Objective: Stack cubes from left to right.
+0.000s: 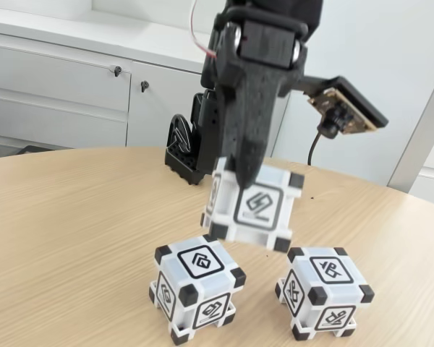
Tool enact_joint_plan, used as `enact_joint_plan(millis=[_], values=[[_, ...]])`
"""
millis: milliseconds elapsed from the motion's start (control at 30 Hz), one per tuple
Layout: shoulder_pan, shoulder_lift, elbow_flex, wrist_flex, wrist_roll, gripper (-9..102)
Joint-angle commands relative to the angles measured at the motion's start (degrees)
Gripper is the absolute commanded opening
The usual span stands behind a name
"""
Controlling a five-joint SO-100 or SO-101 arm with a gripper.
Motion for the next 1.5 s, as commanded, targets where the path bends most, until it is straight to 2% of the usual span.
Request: enact_joint_plan(millis=[0, 400, 633, 1467], values=[[0.7, 2.11, -0.26, -0.09, -0.35, 14], [0.88, 0.88, -0.26, -0.26, 0.35, 13], [4.31, 0.88, -0.26, -0.79, 0.44, 14], [4.31, -6.15, -0.18, -0.09, -2.29, 13]])
